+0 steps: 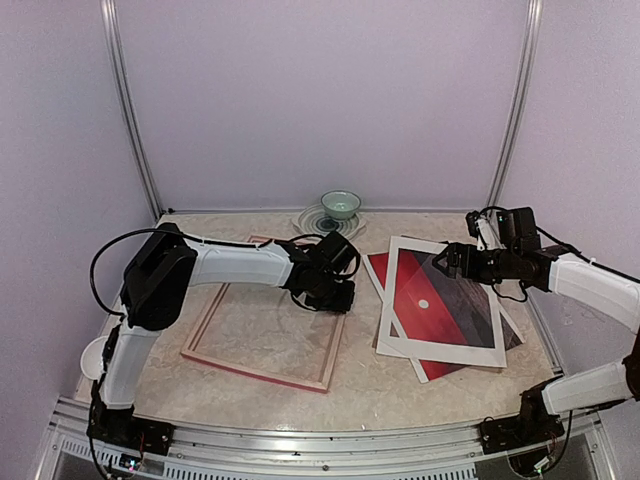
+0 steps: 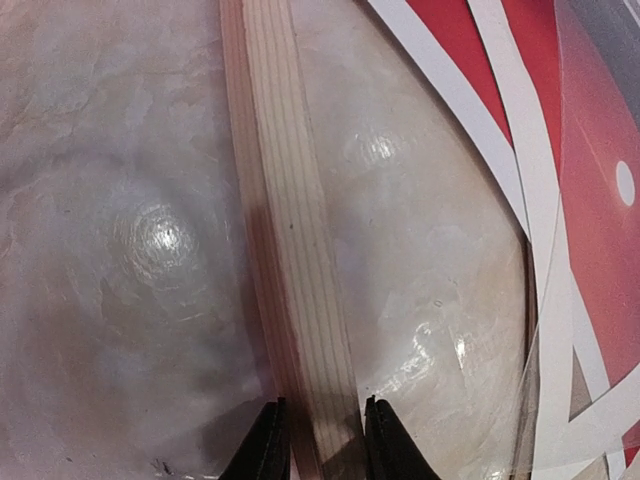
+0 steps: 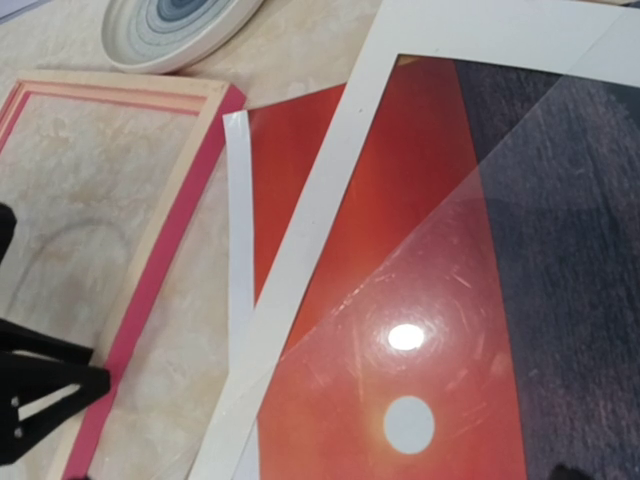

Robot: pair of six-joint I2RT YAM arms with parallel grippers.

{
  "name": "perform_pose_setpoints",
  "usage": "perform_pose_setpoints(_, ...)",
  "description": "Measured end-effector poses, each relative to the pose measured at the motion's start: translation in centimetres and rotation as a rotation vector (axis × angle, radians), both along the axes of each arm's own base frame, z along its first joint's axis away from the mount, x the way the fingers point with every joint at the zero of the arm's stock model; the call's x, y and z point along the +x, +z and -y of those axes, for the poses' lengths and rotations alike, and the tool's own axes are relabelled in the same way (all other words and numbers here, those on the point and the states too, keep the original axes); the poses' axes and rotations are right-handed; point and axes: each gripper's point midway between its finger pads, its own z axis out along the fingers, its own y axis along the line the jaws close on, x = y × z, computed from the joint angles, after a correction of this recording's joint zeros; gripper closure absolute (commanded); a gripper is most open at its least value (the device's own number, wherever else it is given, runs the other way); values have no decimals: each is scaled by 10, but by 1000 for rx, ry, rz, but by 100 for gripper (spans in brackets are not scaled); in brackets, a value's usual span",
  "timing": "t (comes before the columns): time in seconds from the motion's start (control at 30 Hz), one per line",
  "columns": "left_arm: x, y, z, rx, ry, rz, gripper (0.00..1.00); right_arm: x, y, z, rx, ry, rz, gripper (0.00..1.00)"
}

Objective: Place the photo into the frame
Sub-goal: Move the frame body to the center of the board.

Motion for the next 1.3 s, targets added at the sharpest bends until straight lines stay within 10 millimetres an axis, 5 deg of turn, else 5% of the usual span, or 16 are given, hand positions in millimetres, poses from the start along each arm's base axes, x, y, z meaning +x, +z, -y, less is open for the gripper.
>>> perform_pose_setpoints(0.67,28,3,17,-96,97,-24,73,0,0,0,3,-3,-2,1)
perform_pose_setpoints(1.03,43,5,18,-159,188,-25,48,0,-1,1,4,-10,-6,1)
perform_pose_setpoints(1.3,30,18,-25,-91,242,23,29,2,-3,6,-18,-38,-5,1)
